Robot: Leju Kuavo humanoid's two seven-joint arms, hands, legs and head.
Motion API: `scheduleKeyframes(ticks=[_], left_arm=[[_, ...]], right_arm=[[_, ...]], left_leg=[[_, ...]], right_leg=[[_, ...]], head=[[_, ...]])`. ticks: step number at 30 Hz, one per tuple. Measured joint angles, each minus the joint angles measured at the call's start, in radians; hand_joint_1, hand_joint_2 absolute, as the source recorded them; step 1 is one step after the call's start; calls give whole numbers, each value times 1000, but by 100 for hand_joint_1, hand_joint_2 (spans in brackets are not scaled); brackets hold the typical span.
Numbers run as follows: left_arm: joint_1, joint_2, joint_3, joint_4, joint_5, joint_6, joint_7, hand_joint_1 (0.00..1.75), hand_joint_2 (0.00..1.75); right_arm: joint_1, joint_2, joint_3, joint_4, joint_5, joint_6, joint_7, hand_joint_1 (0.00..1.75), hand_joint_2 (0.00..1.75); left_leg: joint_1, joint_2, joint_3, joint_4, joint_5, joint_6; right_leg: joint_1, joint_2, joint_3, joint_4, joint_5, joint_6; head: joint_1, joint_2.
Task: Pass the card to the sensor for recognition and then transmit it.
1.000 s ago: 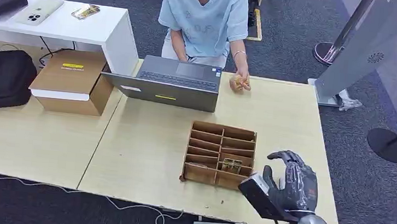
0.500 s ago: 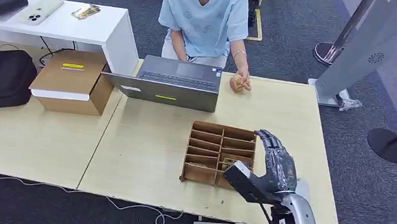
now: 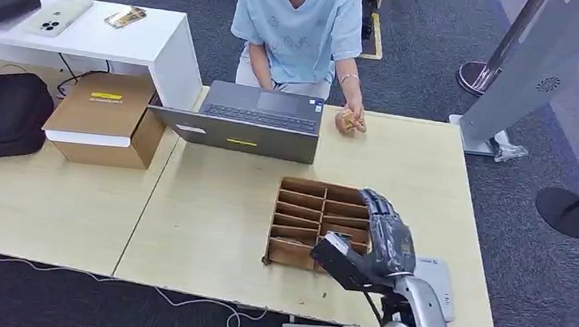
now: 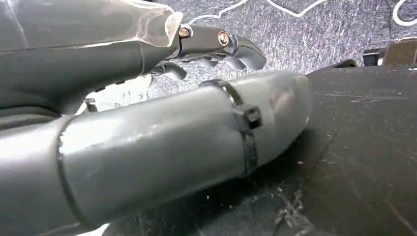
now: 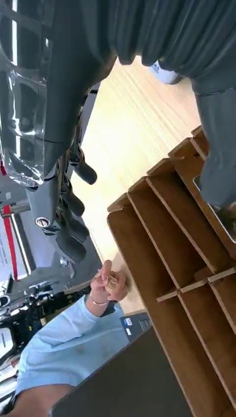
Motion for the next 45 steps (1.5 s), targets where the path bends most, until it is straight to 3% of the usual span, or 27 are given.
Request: scheduleKeyframes(ticks=[2,7,8,14,16,21,31,34,40,42,45], left_arm=[[0,0,3,0,0,0,0,0,0],[0,0,6,0,2,0,0,0,0],[1,0,12,0,7,0,0,0,0],[2,0,23,0,19,6,0,0,0],[2,0,23,0,19,6,0,0,0],[2,0,24,0,19,6,0,0,0],[2,0,26,0,19,6,0,0,0],[3,0,35,0,20,6,0,0,0],[4,0,40,0,21,6,0,0,0],[4,0,40,0,21,6,0,0,0],[5,0,41,0,23,10,0,0,0]], right_arm=[[0,0,4,4,0,1,3,56,175],[0,0,6,5,0,2,5,56,175],[-2,0,9,11,0,3,5,42,175],[-22,0,11,33,-8,6,4,52,175],[-29,0,11,42,-9,7,4,38,175],[-34,0,11,56,-11,7,3,37,175],[-32,-3,11,81,-8,8,7,49,175],[-27,-3,11,84,-2,12,17,61,175],[-13,-3,11,82,8,15,27,63,175],[-9,-3,11,79,14,21,27,51,175],[-9,-3,11,77,24,26,26,61,175]], left_leg=[[0,0,0,0,0,0],[0,0,0,0,0,0],[0,0,0,0,0,0],[0,0,0,0,0,0],[0,0,0,0,0,0],[0,0,0,0,0,0],[0,0,0,0,0,0],[0,0,0,0,0,0],[0,0,0,0,0,0],[0,0,0,0,0,0],[0,0,0,0,0,0]], right_leg=[[0,0,0,0,0,0],[0,0,0,0,0,0],[0,0,0,0,0,0],[0,0,0,0,0,0],[0,0,0,0,0,0],[0,0,0,0,0,0],[0,0,0,0,0,0],[0,0,0,0,0,0],[0,0,0,0,0,0],[0,0,0,0,0,0],[0,0,0,0,0,0]], head=[[0,0],[0,0],[0,0],[0,0],[0,0],[0,0],[0,0],[0,0],[0,0],[0,0],[0,0]])
